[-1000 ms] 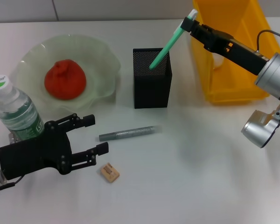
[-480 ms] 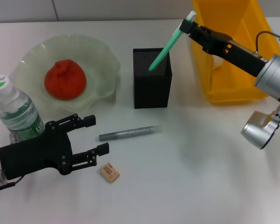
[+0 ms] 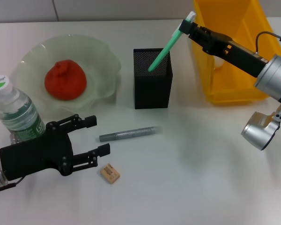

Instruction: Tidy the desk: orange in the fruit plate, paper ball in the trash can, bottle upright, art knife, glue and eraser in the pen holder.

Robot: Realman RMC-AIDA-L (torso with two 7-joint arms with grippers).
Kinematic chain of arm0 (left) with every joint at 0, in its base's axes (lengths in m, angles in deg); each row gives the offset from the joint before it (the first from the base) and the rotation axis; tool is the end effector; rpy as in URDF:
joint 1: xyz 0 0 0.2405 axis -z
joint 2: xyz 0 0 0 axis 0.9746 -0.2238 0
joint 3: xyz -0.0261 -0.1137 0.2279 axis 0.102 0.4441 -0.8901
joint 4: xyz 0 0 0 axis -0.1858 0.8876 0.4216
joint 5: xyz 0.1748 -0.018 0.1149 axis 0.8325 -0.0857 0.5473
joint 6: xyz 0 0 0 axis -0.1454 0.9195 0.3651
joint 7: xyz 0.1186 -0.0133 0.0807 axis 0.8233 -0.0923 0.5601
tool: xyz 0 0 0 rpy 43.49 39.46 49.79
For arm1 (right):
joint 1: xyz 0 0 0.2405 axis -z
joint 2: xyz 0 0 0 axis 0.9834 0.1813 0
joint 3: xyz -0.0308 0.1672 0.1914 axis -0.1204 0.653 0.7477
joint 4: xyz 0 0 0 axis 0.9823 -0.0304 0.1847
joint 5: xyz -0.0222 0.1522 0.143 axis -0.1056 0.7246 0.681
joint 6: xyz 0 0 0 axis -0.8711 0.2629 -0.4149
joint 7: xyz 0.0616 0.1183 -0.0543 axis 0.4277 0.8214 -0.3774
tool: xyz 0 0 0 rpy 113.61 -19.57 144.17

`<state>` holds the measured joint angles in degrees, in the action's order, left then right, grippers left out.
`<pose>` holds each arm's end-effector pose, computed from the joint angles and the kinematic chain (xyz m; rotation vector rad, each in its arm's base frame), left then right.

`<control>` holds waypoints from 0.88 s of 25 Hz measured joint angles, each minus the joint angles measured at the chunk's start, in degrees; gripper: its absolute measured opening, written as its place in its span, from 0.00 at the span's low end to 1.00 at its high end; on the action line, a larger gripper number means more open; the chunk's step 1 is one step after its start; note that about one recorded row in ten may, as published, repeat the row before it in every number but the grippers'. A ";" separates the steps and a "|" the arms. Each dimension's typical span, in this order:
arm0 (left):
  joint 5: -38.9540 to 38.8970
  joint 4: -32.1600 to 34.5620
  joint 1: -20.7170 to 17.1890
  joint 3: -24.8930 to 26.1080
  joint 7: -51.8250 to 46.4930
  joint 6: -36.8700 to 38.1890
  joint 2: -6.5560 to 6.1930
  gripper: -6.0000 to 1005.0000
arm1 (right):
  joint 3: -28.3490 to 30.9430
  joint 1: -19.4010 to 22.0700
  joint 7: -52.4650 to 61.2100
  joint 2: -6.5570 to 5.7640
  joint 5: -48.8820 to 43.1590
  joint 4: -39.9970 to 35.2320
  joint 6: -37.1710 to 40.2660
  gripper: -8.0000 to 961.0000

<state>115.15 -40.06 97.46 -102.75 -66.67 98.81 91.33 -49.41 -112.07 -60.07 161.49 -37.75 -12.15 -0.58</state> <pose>-0.3042 0.2483 -0.0195 -2.6503 -0.4471 -0.9297 0.2306 0.3632 -0.0347 -0.9241 -1.9129 -0.4831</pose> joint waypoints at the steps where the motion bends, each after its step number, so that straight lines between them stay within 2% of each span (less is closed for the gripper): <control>1: 0.00 0.00 0.04 0.00 0.01 0.01 0.03 0.78 | 0.00 0.00 0.02 0.00 0.01 0.02 0.01 0.19; 22: -0.20 -0.52 0.35 0.00 0.02 0.16 -0.05 0.78 | -0.01 -0.20 0.12 0.00 0.12 0.11 -0.33 0.19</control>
<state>114.94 -40.58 97.81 -102.75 -66.65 98.97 91.28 -49.42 -112.27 -59.95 161.49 -37.63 -12.04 -0.91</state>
